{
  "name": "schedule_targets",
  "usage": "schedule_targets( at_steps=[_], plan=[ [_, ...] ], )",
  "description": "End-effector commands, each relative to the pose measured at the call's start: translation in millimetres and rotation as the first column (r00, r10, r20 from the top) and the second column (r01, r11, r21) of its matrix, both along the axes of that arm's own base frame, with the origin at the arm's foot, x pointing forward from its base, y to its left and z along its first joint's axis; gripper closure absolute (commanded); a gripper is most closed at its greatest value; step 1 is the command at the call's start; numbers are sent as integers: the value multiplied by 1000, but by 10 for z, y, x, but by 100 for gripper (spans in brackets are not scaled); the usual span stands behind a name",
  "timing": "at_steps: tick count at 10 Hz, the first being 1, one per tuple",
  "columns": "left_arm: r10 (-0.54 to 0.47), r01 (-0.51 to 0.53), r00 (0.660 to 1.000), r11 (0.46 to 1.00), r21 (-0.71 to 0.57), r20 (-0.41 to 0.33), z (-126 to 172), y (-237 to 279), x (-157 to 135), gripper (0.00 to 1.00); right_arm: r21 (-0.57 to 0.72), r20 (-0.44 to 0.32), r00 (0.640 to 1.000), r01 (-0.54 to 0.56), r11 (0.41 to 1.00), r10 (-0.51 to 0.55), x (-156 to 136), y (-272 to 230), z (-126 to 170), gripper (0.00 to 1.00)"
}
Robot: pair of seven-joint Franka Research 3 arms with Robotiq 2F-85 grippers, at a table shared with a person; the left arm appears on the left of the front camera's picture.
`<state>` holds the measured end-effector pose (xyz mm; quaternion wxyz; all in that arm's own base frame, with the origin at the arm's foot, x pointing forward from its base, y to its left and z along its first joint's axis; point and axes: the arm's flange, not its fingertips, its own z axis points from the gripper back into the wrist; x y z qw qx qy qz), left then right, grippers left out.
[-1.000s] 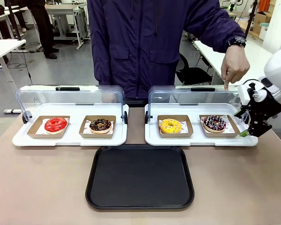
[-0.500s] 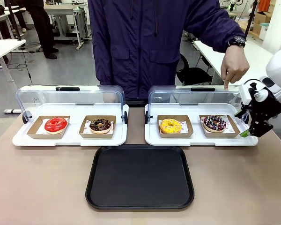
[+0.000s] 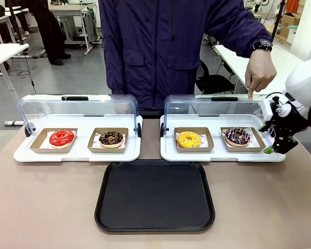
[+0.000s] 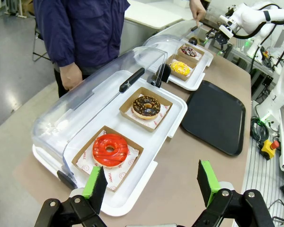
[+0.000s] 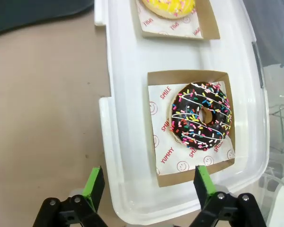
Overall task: Move the fourth donut from the left to the tray.
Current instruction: Pick up the Paper togo box containing the Donut indicated by the person and place it on the Handle tray.
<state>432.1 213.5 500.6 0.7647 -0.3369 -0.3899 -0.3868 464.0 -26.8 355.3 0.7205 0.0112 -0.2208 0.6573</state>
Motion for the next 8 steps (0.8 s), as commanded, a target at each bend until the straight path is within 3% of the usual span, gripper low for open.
schedule_targets(
  at_steps=[1, 8],
  plan=[
    [-11, 11, 1000, 1000, 6, -4, 11, 2, -12, 0, -65, 18, 1000, 4, 998, -3, 123, 93, -76, 0],
    [-11, 11, 1000, 1000, 6, -4, 11, 2, -12, 0, -181, 30, 1000, 6, 983, 0, 430, 126, -259, 0]
  ],
)
